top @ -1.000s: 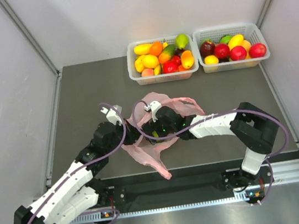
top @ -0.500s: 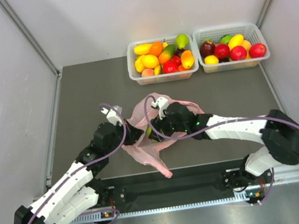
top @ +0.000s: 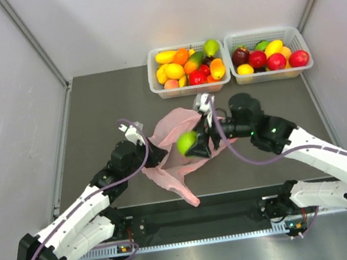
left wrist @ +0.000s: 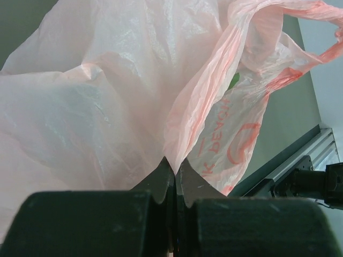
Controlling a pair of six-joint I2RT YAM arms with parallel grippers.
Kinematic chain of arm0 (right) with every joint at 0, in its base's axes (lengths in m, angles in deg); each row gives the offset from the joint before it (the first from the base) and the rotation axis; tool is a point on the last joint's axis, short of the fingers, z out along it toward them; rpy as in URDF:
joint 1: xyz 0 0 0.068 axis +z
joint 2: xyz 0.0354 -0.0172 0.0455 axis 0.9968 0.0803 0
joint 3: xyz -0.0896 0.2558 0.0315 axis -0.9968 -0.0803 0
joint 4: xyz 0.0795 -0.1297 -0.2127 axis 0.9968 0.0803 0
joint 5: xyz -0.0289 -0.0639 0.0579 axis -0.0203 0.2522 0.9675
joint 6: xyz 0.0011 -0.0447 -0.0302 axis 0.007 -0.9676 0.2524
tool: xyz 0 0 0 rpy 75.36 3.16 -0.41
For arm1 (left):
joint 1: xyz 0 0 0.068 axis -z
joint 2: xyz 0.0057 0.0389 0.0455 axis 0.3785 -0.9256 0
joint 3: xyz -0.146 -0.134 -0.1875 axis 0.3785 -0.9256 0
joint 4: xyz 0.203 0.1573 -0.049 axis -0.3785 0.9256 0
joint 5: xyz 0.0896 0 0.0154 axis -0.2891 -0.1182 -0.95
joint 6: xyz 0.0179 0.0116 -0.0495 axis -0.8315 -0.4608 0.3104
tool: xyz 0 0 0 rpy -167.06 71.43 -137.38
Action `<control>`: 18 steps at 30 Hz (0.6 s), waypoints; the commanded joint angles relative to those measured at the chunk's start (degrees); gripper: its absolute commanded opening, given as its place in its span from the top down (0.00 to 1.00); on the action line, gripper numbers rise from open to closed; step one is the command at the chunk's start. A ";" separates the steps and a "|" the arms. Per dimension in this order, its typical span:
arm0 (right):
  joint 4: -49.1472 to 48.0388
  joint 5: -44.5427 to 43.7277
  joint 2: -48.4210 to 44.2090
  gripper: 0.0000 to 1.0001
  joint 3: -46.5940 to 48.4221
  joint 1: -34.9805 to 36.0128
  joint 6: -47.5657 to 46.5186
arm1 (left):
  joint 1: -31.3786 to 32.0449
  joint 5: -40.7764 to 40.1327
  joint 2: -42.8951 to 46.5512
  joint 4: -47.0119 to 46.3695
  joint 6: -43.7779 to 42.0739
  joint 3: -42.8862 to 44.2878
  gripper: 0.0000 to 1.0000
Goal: Untie the knot of the plastic bag and take out the fruit
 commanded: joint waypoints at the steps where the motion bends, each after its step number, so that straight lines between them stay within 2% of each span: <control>1: -8.93 -3.62 -1.56 1.00 5.48 -6.14 -2.81 | 0.23 0.76 -0.07 -3.68 -0.02 -0.12 1.00; 2: -14.52 -8.60 -0.68 1.00 5.91 -7.56 -2.11 | 0.23 0.76 0.02 -3.68 -0.02 -0.13 1.00; 4: -18.86 -14.07 4.49 1.00 8.28 -10.89 0.09 | 0.23 0.85 0.72 -3.77 -0.11 -0.21 1.00; 5: -19.84 -19.06 9.91 1.00 9.94 -11.70 0.62 | 0.14 0.50 0.90 -3.51 -0.20 -0.21 1.00; 7: -18.71 -23.31 16.35 1.00 17.66 -13.36 0.63 | 0.23 0.58 1.69 -3.07 -0.29 -0.21 1.00; 9: -15.47 -23.68 26.28 1.00 27.30 -14.16 -0.16 | 0.14 0.58 2.22 -3.06 -0.20 -0.39 1.00; 11: -13.44 -20.09 35.57 1.00 34.10 -14.69 -0.43 | 0.23 0.85 2.39 -2.98 -0.29 -0.48 1.00; 13: -12.03 -18.59 41.31 1.00 43.24 -14.69 -0.78 | 0.23 0.85 2.39 -3.06 -0.02 -0.83 1.00; 18: -10.63 -23.58 58.98 1.00 62.38 -14.87 0.27 | 0.14 0.85 3.45 -3.59 0.59 -1.79 1.00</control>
